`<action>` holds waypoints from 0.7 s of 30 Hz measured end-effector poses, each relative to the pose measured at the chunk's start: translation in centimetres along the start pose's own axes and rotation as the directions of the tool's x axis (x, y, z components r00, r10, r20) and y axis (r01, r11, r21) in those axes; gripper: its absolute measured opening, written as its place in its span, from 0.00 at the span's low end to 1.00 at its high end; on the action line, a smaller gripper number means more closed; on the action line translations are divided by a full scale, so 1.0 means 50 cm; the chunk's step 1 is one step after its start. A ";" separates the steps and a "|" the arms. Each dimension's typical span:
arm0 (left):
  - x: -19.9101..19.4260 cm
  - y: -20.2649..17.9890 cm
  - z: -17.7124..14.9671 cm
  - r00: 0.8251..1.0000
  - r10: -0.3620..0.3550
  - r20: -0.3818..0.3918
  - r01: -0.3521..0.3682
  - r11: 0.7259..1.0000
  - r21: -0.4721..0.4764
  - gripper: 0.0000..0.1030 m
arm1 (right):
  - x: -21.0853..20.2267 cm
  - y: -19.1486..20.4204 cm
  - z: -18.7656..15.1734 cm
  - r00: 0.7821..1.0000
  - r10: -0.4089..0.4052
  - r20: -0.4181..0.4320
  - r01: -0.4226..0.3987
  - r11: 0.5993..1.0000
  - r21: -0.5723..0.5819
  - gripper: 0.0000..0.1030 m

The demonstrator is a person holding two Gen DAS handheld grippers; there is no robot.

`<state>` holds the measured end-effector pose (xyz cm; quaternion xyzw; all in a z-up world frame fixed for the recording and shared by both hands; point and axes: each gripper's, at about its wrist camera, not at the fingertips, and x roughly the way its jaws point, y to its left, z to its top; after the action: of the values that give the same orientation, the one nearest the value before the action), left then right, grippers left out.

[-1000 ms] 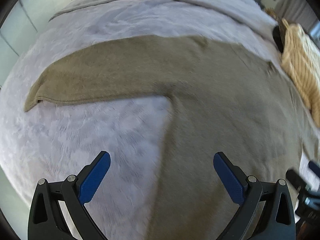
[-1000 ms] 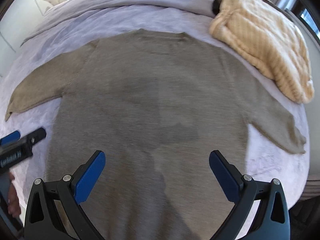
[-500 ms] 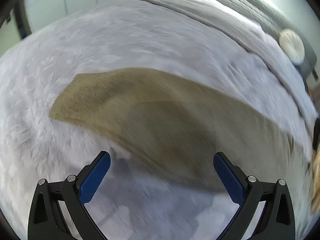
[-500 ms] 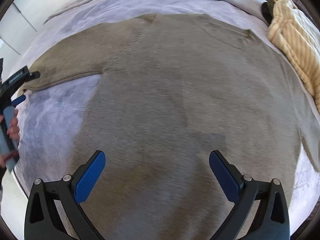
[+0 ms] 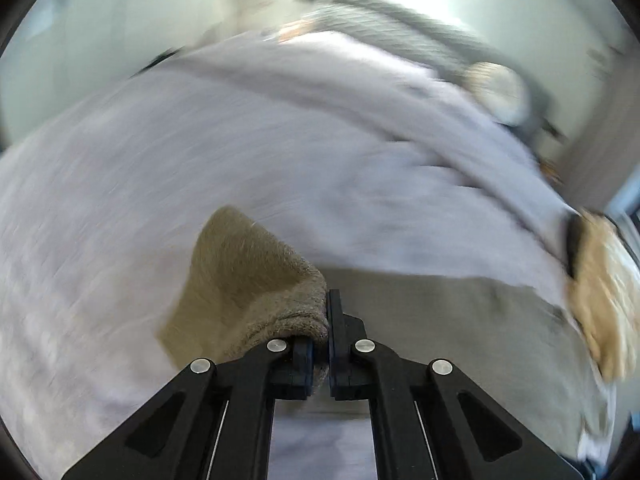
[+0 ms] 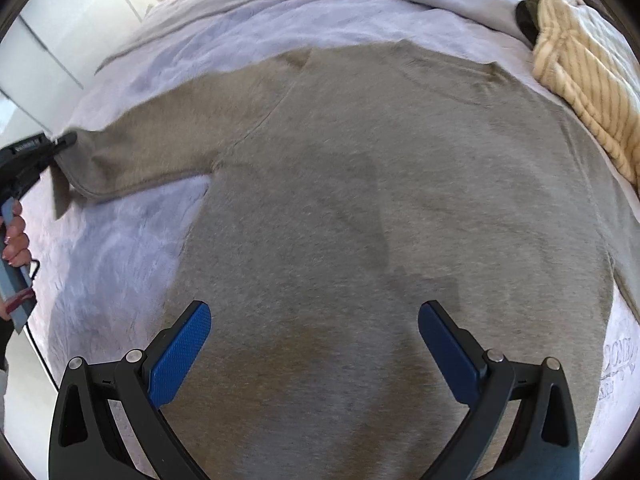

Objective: Fold small clothes
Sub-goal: 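Fold the held sleeve across the sweater body and open the left tool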

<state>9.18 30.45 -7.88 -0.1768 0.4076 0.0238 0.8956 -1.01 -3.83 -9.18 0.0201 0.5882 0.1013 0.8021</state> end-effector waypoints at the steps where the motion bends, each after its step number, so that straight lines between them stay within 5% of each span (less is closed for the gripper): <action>1: -0.005 -0.056 0.005 0.998 -0.054 0.011 0.053 0.997 0.062 0.06 | -0.008 -0.012 0.000 1.000 0.000 0.012 -0.001 1.000 0.011 1.00; 5: -0.004 -0.253 -0.002 0.987 -0.160 0.024 0.148 0.950 0.274 0.06 | -0.051 -0.084 0.002 0.998 -0.019 0.065 0.014 0.998 0.068 1.00; 10: 0.068 -0.470 -0.069 0.950 -0.285 -0.129 0.313 0.879 0.359 0.06 | -0.091 -0.191 0.002 0.992 -0.074 0.102 0.059 0.988 0.142 1.00; 15: 0.155 -0.603 -0.190 0.929 -0.240 -0.281 0.343 0.846 0.409 0.06 | -0.097 -0.315 -0.015 0.990 -0.113 0.084 0.089 0.964 0.251 1.00; 19: 0.194 -0.637 -0.260 0.946 -0.097 -0.310 0.247 0.835 0.492 0.07 | -0.085 -0.382 -0.028 0.993 -0.111 0.049 0.091 0.948 0.306 1.00; 21: 0.180 -0.622 -0.267 0.951 -0.070 -0.300 0.222 0.831 0.510 0.25 | -0.082 -0.397 -0.031 0.993 -0.109 0.039 0.091 0.945 0.314 1.00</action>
<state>11.34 -4.05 -13.37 0.0491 0.5005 -0.1848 0.8443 -0.89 -24.15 -8.84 0.1192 0.5744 -0.0341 0.8091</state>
